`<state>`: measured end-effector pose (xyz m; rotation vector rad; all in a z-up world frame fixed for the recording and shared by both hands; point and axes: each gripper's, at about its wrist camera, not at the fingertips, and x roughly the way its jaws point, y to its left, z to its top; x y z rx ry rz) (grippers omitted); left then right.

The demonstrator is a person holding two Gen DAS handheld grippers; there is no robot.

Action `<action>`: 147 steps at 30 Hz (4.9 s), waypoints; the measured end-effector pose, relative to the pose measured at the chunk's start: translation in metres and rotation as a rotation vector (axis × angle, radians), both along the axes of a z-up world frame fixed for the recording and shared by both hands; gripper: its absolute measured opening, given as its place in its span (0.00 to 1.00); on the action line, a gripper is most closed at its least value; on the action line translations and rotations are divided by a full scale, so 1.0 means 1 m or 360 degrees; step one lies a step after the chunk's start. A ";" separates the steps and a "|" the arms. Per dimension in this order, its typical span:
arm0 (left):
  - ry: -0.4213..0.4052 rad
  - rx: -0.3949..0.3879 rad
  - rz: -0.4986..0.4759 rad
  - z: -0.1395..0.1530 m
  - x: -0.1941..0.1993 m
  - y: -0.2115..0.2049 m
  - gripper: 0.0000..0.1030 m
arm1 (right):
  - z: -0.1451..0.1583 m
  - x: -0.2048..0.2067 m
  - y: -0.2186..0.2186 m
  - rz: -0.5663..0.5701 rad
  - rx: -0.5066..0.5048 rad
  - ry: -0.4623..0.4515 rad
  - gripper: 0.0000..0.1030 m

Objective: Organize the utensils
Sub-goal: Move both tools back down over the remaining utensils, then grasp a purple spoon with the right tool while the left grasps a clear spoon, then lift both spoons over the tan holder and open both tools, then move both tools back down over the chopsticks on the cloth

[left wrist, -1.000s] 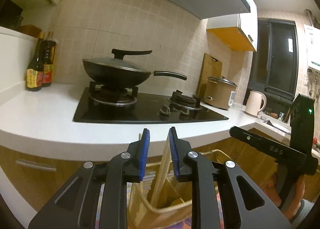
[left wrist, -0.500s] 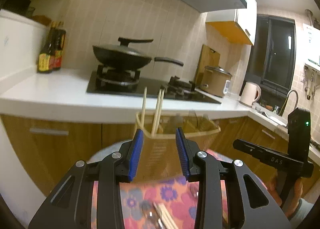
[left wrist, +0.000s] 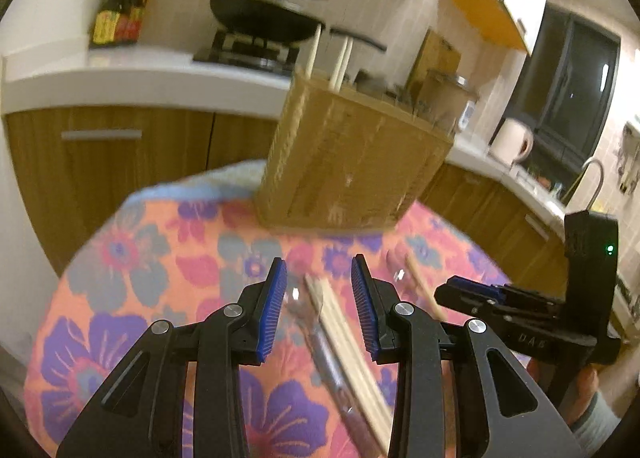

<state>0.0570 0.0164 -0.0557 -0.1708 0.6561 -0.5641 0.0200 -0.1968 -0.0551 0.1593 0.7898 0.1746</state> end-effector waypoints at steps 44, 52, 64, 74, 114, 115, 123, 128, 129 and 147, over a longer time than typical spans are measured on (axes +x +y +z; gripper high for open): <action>0.0306 0.0806 -0.0122 -0.029 0.019 -0.056 0.18 | -0.017 0.054 0.011 -0.0037 -0.0157 0.0620 0.14; 0.0247 0.0750 -0.0050 -0.027 0.012 -0.052 0.02 | -0.014 0.040 0.025 0.0036 -0.0152 0.0502 0.10; 0.0034 0.0365 -0.0080 0.033 -0.008 -0.032 0.01 | 0.054 0.006 0.029 0.0177 -0.0003 0.0145 0.09; -0.0246 0.0135 -0.0050 0.104 -0.002 -0.025 0.01 | 0.111 -0.005 0.003 0.0163 0.0070 -0.0205 0.10; -0.0652 -0.0255 0.0148 0.106 0.124 -0.059 0.08 | 0.125 0.128 -0.053 -0.0209 -0.0068 -0.0752 0.11; -0.0633 -0.0268 0.0143 0.104 0.123 -0.056 0.09 | 0.123 0.125 -0.055 -0.0209 -0.0054 -0.0741 0.11; -0.0585 -0.0256 0.0118 0.104 0.102 -0.040 0.36 | 0.116 0.093 -0.065 -0.0181 0.0035 -0.0649 0.17; -0.0550 -0.0268 0.0096 0.106 0.075 -0.025 0.41 | 0.105 0.063 -0.065 -0.0157 0.0075 -0.0565 0.19; -0.0544 -0.0262 0.0090 0.106 0.070 -0.023 0.45 | 0.102 0.058 -0.064 -0.0148 0.0085 -0.0548 0.19; 0.0050 0.0263 -0.0078 0.004 -0.001 -0.035 0.59 | 0.016 -0.012 -0.041 -0.0077 0.0206 -0.0073 0.51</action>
